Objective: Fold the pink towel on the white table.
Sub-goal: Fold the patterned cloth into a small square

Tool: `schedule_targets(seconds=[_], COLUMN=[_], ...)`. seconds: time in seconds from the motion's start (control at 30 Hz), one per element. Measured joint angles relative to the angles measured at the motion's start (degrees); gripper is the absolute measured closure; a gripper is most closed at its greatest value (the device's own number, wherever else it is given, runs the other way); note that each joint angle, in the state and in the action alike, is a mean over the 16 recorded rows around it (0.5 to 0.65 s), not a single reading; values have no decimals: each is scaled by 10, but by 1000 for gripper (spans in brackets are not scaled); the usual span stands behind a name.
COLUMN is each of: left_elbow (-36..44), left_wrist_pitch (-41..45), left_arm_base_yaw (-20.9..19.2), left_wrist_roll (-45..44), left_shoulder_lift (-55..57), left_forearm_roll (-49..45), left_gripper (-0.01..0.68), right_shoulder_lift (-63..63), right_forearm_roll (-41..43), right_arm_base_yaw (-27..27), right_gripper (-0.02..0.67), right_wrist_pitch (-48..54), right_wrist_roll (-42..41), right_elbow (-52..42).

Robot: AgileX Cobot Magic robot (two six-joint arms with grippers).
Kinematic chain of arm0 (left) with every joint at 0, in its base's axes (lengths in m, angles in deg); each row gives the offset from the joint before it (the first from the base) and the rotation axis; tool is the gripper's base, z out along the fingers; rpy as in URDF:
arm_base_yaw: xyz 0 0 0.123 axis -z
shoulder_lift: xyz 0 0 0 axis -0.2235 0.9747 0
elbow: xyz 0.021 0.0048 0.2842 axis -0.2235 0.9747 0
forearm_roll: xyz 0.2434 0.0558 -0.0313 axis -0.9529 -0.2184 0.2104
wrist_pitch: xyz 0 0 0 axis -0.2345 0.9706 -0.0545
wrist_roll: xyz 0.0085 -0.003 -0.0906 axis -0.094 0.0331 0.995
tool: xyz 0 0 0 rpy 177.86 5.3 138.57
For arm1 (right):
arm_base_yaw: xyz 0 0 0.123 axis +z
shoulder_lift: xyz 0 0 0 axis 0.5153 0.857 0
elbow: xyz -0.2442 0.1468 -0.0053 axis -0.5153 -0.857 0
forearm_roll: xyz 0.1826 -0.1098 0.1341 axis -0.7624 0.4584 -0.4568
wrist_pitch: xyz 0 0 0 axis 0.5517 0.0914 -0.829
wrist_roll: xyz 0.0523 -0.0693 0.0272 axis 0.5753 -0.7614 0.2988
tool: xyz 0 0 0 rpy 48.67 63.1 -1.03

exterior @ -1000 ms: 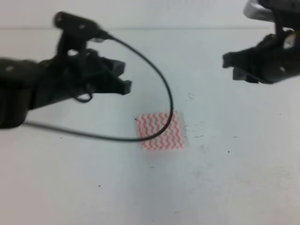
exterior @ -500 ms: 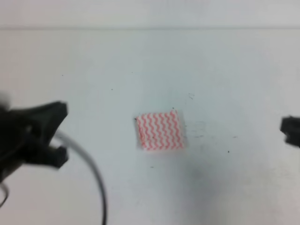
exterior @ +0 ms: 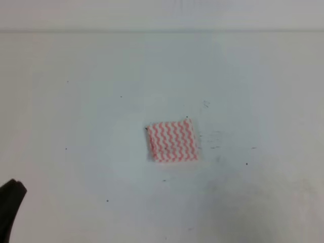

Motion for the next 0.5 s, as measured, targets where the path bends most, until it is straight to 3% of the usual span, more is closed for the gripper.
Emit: schedule_targets(seconds=[0.5], left_elbow=[88], left_wrist_pitch=[-80], left_arm_base_yaw=[0], left_wrist_roll=[10], left_shoulder_lift=[-59], left_forearm_roll=[25], left_gripper=[673], right_shoulder_lift=[-80], right_forearm_roll=[-1], right_arm_base_yaw=[0], right_gripper=[667], right_wrist_pitch=[-154], right_wrist_roll=[-28], right_elbow=[-124])
